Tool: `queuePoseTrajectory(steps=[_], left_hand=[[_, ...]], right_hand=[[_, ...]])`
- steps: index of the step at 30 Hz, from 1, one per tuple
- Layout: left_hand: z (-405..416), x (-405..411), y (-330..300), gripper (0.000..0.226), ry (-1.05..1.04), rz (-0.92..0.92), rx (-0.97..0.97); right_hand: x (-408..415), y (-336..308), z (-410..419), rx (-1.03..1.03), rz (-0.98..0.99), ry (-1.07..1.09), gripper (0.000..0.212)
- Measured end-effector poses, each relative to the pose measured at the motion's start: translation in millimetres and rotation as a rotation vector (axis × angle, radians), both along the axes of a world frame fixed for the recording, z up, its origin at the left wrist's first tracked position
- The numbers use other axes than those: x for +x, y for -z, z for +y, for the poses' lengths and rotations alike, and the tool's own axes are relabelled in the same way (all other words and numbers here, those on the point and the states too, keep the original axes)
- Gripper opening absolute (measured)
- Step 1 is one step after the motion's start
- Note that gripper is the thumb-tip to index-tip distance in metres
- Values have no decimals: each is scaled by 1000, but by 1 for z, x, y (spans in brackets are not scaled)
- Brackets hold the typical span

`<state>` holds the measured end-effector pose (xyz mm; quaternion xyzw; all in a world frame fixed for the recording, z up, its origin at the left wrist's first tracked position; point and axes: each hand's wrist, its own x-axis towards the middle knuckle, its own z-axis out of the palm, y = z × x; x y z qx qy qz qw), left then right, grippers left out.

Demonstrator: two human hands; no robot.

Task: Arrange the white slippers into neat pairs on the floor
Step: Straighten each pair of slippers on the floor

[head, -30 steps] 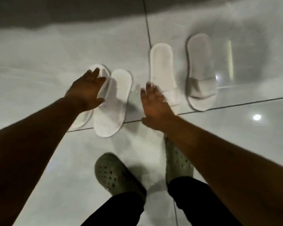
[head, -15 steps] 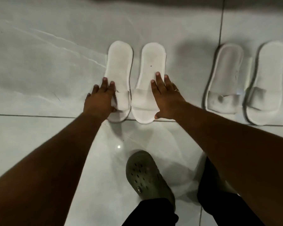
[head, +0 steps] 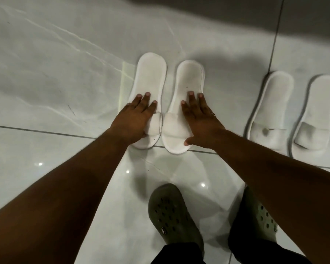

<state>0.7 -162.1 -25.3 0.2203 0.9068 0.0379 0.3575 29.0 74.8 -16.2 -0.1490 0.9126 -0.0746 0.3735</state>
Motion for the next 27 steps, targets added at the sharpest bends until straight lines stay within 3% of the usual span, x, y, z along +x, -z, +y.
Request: queuePoseTrajectory(steps=[9,18,23,27], left_hand=[[-132,-43,-16,110,-34,-39,-108],[-230,-49,-20,112,-139,-24,-226],[-218,-57,-32,123,-105,-58,-300],[-158,-62,-54,142,-73,4,-336]], right_hand=[[-22,12,-147,-150,66,12,123],[-68,19,-238,-148,70,-71,124],[-60,16,-229,-258,103,-40,126],[-28,5,-131,-265,167,87,119]])
